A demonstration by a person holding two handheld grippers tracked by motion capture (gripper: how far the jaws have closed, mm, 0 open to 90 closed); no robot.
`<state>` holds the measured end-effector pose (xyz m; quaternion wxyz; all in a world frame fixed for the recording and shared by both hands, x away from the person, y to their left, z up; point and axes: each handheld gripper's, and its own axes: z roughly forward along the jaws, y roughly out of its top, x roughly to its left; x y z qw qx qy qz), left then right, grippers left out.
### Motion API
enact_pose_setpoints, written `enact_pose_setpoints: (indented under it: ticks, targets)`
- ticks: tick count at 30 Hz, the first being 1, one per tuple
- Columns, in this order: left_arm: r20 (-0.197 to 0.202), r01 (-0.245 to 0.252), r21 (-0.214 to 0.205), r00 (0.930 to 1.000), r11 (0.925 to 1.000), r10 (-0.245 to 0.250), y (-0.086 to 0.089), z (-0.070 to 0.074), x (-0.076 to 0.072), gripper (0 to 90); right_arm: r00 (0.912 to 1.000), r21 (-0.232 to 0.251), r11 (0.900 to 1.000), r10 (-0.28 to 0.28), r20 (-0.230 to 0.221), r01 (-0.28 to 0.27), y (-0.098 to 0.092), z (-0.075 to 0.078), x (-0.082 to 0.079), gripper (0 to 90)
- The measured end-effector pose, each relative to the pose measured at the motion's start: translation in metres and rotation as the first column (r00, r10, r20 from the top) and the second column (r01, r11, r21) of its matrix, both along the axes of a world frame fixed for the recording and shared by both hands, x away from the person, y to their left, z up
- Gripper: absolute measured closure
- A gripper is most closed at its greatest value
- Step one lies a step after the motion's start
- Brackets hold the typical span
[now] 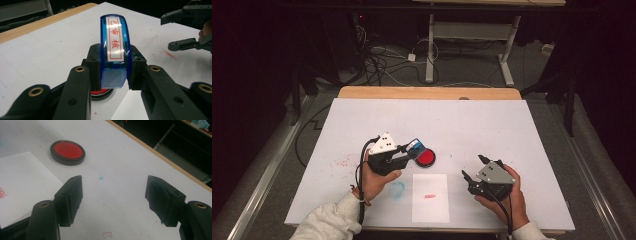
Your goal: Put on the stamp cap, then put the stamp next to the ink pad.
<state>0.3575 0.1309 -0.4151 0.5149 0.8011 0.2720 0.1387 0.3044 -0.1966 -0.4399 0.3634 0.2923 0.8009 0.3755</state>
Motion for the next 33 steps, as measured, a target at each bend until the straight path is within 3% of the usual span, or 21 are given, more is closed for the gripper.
enact_pose_setpoints:
  ticks: [9,23,33]
  targets:
    - [0.006,-0.023,0.01,0.9997,0.9997,0.023,0.007,0.001,0.003,67.5,0.9996,0.023,0.9994,-0.028,0.004,0.028,-0.017,-0.002,-0.006,30.6]
    - [0.009,-0.071,0.044,0.9974,0.9965,0.071,0.013,-0.004,0.009,67.5,0.9996,-0.001,0.9997,-0.025,-0.013,0.025,-0.022,-0.008,-0.011,30.2]
    - [-0.021,-0.125,0.115,0.9916,0.9856,0.128,0.015,-0.023,0.023,67.5,0.9999,-0.015,0.9998,-0.016,-0.007,0.015,-0.019,-0.008,-0.012,30.2]
